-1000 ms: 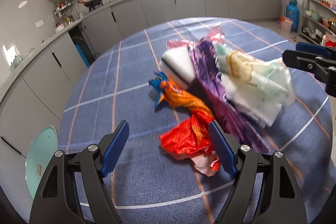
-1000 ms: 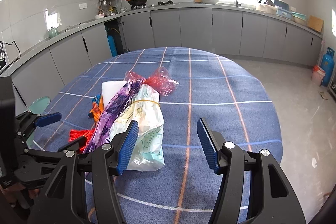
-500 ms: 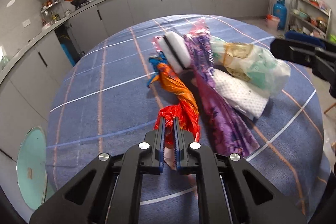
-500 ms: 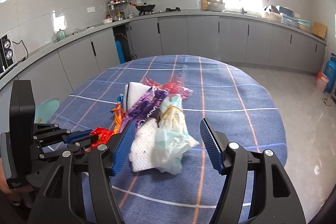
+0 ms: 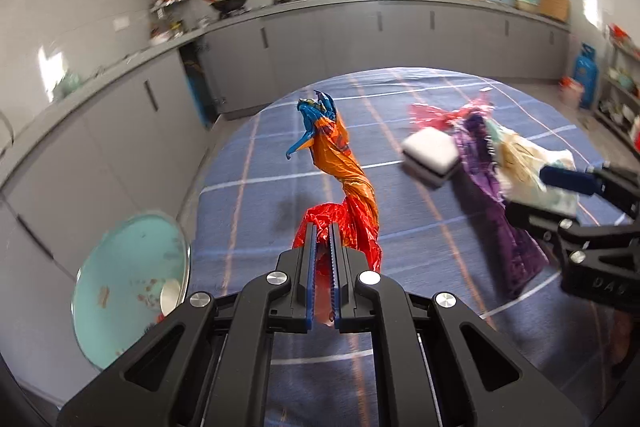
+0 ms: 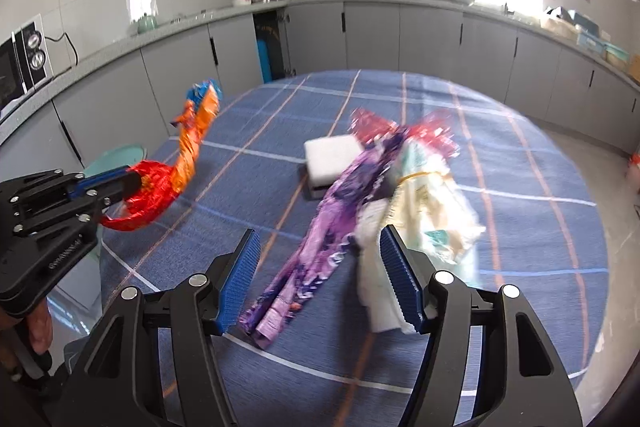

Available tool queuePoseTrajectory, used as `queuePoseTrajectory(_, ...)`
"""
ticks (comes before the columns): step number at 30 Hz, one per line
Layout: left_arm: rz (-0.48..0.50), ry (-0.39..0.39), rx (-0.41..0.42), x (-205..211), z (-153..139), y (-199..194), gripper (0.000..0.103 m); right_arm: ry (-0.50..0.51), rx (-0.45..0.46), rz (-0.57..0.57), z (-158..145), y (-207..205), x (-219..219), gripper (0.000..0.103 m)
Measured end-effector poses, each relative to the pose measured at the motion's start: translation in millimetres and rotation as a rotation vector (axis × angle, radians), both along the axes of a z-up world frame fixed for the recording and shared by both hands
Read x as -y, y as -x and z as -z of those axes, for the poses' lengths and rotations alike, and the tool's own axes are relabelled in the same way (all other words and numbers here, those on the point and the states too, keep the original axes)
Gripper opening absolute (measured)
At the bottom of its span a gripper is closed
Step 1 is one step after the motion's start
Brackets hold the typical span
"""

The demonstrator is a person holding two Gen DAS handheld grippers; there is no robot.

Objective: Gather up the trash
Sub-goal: 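Grasp the orange-red plastic bag with the left tool while the right tool grasps the purple wrapper, then carry the orange-red bag and purple wrapper over the teal bin with both tools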

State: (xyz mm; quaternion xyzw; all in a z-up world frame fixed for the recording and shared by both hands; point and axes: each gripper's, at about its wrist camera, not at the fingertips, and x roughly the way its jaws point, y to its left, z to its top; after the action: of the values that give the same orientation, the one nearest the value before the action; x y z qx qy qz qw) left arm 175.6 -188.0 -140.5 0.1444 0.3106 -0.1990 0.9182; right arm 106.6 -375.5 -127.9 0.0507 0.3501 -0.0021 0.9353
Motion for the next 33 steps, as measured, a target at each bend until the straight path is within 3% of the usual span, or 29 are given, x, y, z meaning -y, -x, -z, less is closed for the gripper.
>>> queuePoseTrajectory(4, -0.018, 0.012, -0.019, -1.9, 4.3, -6.5, 0.007, 0.018, -0.095, -0.019, 15.5, -11.4, -10.0, 0.053)
queuePoseTrajectory(5, -0.015, 0.012, -0.015, -1.4, 4.3, -5.2, 0.007, 0.012, -0.115, -0.021, 19.2, -13.2, -10.0, 0.044)
queuePoseTrajectory(7, -0.011, 0.017, -0.007, -3.0, 1.4, -5.0, 0.007, 0.016, -0.132, -0.026, 23.2, -13.0, -9.9, 0.017)
queuePoseTrajectory(8, -0.012, 0.020, -0.002, -6.8, 1.5, -3.1, 0.007, 0.021, -0.130, -0.025, 23.1, -12.1, -9.7, 0.015)
queuePoseTrajectory(9, -0.015, 0.023, 0.002, -9.3, -0.8, -3.8, 0.007, 0.014, -0.119, -0.029, 20.9, -10.3, -9.0, 0.007)
queuePoseTrajectory(20, -0.057, 0.023, 0.067, -44.1, -30.7, -11.1, 0.007, 0.042, 0.024, -0.094, -17.7, 4.5, -24.0, 0.005)
queuePoseTrajectory(33, -0.178, 0.016, 0.102, -114.7, -47.5, -16.4, 0.007, 0.036, 0.084, -0.225, -42.5, -34.8, -69.5, 0.005)
